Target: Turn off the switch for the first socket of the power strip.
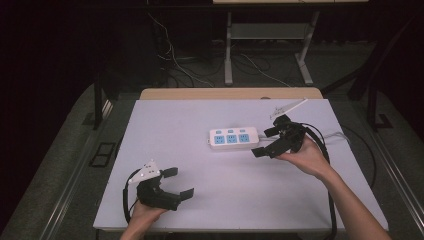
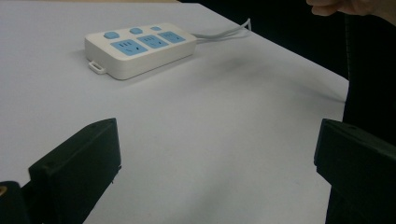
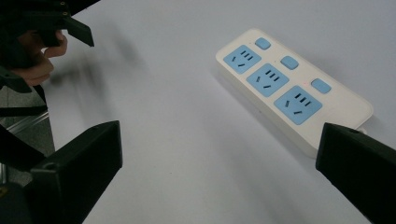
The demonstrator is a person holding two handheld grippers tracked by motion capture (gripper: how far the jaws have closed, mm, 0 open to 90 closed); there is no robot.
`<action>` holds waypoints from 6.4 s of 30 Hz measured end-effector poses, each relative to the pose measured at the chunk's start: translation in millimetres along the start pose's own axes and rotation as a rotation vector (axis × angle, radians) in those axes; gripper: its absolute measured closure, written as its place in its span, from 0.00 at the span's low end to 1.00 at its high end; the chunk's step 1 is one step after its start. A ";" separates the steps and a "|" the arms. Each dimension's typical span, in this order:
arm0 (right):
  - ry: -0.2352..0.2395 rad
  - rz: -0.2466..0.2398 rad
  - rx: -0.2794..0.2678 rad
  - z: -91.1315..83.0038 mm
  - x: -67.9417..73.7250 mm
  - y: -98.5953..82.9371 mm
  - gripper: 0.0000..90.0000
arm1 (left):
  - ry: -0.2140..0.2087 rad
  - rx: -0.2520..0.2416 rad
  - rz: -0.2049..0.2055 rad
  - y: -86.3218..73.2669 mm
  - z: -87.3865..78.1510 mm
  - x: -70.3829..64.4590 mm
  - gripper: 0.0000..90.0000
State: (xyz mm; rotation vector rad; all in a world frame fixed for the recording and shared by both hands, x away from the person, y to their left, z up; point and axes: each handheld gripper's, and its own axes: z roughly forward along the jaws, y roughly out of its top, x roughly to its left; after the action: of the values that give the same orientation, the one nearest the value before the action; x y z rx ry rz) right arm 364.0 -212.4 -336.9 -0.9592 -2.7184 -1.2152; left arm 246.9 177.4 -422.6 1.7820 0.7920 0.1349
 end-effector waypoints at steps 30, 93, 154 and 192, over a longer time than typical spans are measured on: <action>-0.029 0.046 0.007 17.3 -25.4 37.7 0.00 | -0.003 -0.001 -0.003 0.0 0.3 1.2 0.00; -0.113 0.141 -0.045 63.1 -81.6 42.0 0.86 | 0.004 -0.006 0.002 0.3 -2.4 3.5 0.00; -0.105 0.184 0.027 105.1 -99.4 22.5 1.00 | 0.008 0.002 0.006 0.1 -1.8 3.7 0.00; -0.190 0.131 0.050 106.2 -91.5 23.6 1.00 | 0.006 0.003 0.001 -0.8 -0.7 3.5 0.00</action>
State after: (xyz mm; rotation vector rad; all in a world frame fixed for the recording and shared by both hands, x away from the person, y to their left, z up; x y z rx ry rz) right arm 475.1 -176.5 -418.1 -1.2851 -2.7563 -1.0805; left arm 248.9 180.1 -424.1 1.7853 0.7962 0.1393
